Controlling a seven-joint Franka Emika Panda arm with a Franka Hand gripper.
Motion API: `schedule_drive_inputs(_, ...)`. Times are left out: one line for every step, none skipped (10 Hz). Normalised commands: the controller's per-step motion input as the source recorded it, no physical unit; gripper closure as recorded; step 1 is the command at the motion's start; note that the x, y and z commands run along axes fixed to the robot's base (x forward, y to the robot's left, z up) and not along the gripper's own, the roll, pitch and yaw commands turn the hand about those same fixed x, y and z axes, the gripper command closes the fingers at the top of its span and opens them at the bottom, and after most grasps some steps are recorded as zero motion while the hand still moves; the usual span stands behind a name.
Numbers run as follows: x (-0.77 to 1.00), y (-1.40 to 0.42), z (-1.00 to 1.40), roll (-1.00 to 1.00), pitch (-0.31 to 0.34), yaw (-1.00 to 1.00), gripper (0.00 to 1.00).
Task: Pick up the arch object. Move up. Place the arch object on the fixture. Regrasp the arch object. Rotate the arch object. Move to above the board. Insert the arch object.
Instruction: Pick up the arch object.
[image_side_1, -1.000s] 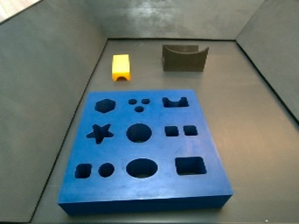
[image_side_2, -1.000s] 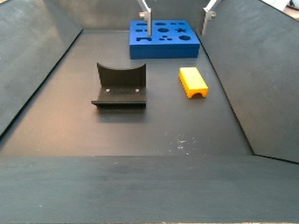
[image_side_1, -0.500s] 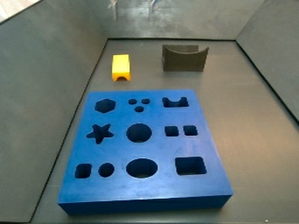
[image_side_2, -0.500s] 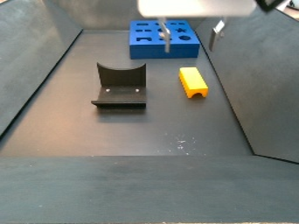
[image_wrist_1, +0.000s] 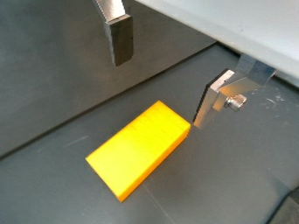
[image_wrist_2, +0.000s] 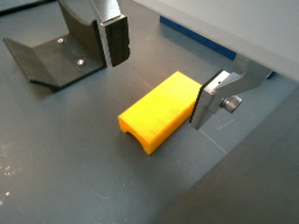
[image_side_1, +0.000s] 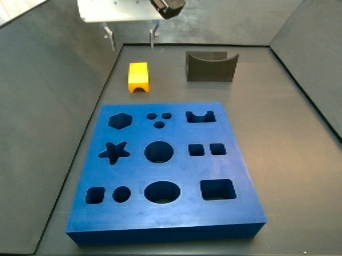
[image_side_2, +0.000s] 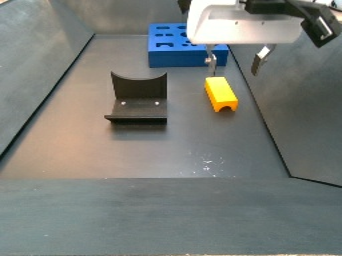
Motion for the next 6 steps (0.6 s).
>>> schedule_drive_inputs(0.24,0.00,-0.64,0.00,-0.037,-0.02,0.00)
schedule_drive_inputs(0.47,0.00,-0.57,-0.03,-0.036,-0.22,0.00)
schedule_drive_inputs(0.23,0.00,-0.59,0.00,-0.027,-0.31,0.00)
schedule_drive_inputs(0.03,0.00,-0.72,0.00,0.000,-0.24,0.00)
schedule_drive_inputs(-0.01,0.00,-0.80,0.01,0.000,-0.21,0.00)
schedule_drive_inputs(-0.25,0.00,-0.90,0.02,0.000,-0.09,0.00)
